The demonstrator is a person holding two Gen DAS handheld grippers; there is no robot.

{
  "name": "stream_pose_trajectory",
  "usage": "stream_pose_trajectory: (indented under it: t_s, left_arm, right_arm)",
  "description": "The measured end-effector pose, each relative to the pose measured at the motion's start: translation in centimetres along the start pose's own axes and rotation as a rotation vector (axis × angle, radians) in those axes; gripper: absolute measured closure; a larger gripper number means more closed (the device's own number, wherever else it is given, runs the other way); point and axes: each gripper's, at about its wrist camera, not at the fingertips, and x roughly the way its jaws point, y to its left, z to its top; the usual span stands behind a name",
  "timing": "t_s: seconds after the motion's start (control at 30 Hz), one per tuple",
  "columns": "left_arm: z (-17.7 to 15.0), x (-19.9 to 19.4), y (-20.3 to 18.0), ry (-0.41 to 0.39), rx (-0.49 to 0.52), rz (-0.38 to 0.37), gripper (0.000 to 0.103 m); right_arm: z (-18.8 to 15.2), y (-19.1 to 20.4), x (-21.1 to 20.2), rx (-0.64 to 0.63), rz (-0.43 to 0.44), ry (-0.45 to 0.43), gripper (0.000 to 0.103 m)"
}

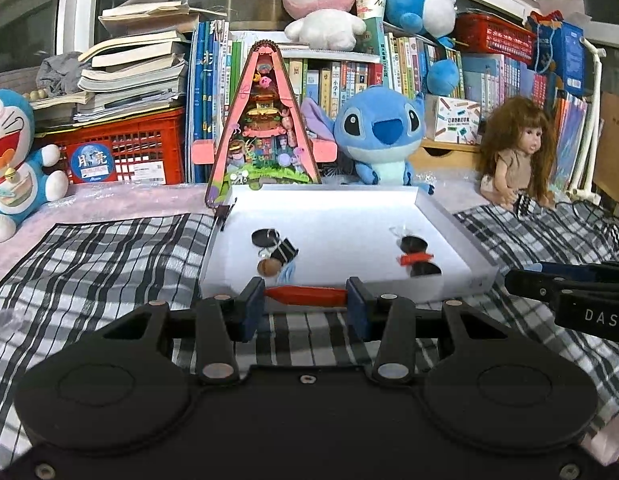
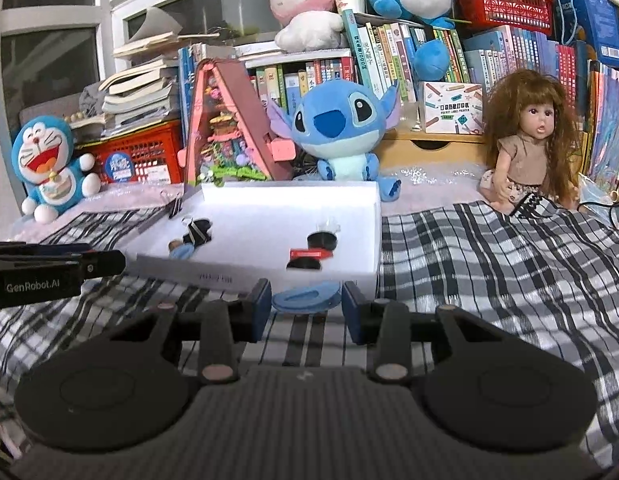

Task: Organize rigid objects
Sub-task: 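Carry the red stick and blue piece over the white tray with both tools, then open the left tool to drop the red stick while the right tool releases the blue piece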

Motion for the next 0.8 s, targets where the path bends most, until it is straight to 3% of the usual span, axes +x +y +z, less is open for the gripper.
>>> stream_pose_trajectory:
  t_s: [0.8]
  left_arm:
    - [6.1, 10.1, 1.9, 0.114, -0.111, -0.035, 0.061]
  right_arm:
    - [7.6, -2.6, 8.4, 0.133, 0.019, 0.106, 0.059]
